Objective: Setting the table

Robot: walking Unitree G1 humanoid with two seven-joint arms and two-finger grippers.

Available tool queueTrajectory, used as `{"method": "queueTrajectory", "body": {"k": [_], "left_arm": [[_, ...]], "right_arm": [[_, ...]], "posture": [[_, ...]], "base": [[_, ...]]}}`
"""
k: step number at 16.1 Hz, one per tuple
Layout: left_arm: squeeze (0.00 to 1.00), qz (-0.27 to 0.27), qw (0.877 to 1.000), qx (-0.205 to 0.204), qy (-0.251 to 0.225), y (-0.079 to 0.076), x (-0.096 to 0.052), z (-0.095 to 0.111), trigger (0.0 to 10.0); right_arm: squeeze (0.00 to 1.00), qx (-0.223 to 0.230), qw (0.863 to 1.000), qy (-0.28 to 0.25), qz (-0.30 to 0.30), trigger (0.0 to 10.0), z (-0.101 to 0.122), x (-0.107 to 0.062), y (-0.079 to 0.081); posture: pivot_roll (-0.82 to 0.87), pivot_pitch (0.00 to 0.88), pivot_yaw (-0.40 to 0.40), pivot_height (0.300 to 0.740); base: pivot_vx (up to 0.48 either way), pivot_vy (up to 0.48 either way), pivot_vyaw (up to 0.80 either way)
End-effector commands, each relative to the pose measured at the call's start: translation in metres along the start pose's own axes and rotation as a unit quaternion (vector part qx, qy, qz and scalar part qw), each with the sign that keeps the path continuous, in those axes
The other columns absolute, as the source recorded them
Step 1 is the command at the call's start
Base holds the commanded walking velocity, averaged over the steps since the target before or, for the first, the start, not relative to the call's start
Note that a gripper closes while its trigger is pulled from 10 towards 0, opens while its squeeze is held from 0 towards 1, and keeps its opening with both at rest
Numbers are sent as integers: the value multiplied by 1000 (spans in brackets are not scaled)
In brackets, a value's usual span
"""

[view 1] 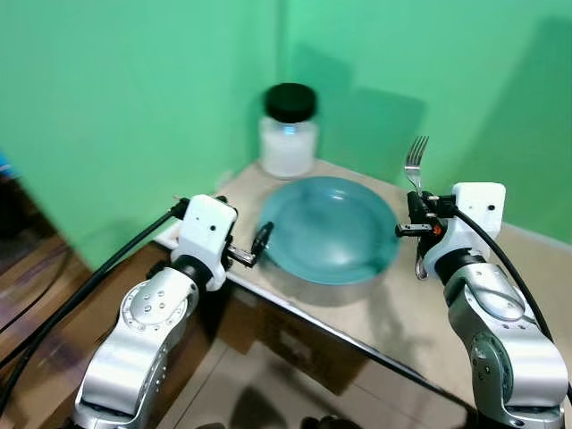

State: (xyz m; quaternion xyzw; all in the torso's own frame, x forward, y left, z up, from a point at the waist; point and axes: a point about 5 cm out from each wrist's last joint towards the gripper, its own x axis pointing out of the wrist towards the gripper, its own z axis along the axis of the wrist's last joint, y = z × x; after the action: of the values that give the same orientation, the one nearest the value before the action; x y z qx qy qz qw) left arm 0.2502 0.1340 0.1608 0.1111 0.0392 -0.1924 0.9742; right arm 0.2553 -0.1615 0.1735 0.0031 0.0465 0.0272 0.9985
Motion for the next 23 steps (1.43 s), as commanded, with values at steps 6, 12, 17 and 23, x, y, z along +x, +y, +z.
{"method": "queueTrajectory", "body": {"k": [6, 12, 17, 23], "left_arm": [[0, 52, 999, -3, -3, 13, 0, -1, 10000], [0, 61, 998, 2, -4, 17, 1, -2, 10000], [0, 59, 998, 3, -4, 19, 4, -2, 10000], [0, 27, 999, 3, -22, 10, 10, 6, 10000]], "right_arm": [[0, 2, 1000, 5, -12, 10000, 0, 5, 1], [0, -4, 1000, 12, -14, 10000, -4, 9, 4], [0, 3, 1000, 12, -22, 10000, -5, 8, 3], [0, 1, 999, 1, -32, 10000, 0, 8, 0]], "posture": [[111, 0, -50, 740], [111, 0, -43, 740], [89, 0, -15, 740], [89, 0, -17, 740]], "base": [[0, 0, -788], [0, 0, -788], [0, 0, -798], [0, 0, -800]]}}
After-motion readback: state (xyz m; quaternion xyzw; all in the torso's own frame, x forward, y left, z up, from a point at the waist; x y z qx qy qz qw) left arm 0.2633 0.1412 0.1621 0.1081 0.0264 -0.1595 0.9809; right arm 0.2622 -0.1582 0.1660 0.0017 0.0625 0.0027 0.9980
